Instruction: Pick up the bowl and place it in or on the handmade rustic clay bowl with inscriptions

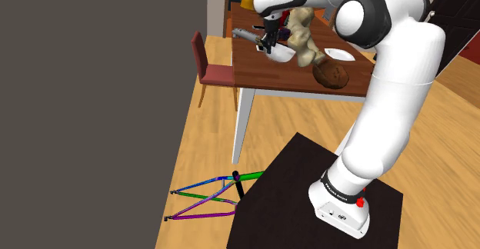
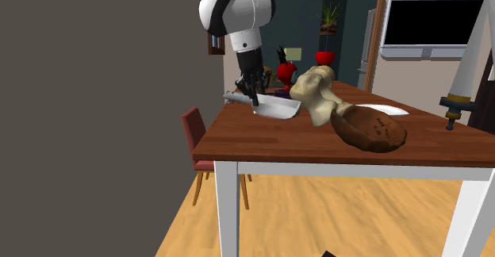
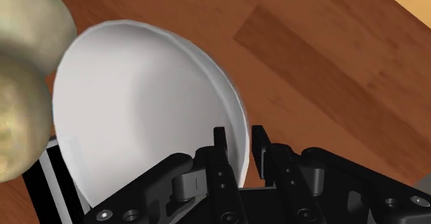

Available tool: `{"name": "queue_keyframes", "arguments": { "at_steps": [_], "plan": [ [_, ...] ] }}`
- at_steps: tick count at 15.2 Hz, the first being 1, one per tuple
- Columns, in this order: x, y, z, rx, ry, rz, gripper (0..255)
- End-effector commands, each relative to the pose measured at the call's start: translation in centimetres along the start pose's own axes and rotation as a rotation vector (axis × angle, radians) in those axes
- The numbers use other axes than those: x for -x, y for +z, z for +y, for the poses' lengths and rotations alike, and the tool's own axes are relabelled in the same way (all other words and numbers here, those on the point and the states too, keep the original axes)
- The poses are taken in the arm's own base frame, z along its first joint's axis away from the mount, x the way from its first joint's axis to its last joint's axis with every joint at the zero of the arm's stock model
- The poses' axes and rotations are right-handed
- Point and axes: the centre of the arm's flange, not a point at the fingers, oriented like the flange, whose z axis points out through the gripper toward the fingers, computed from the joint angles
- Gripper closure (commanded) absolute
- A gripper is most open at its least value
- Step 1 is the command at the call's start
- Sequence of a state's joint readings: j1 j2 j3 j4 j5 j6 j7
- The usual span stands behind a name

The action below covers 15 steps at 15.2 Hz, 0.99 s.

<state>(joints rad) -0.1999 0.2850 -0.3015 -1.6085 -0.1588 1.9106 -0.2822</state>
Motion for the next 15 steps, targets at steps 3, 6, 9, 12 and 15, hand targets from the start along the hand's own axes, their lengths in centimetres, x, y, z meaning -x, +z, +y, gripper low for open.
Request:
{"name": "queue_keyframes", "arguments": {
  "at_steps": [3, 6, 9, 12, 15],
  "plan": [
    [0.2, -2.4, 0.8, 0.003, 0.004, 0.002, 255],
    [0.3, -4.0, 1.2, 0.003, 0.004, 0.002, 255],
    [0.3, -5.5, 1.5, 0.003, 0.004, 0.002, 255],
    [0.4, -7.0, 1.9, 0.003, 0.004, 0.002, 255],
    [0.5, -8.6, 2.2, 0.003, 0.004, 0.002, 255]
  ]
}}
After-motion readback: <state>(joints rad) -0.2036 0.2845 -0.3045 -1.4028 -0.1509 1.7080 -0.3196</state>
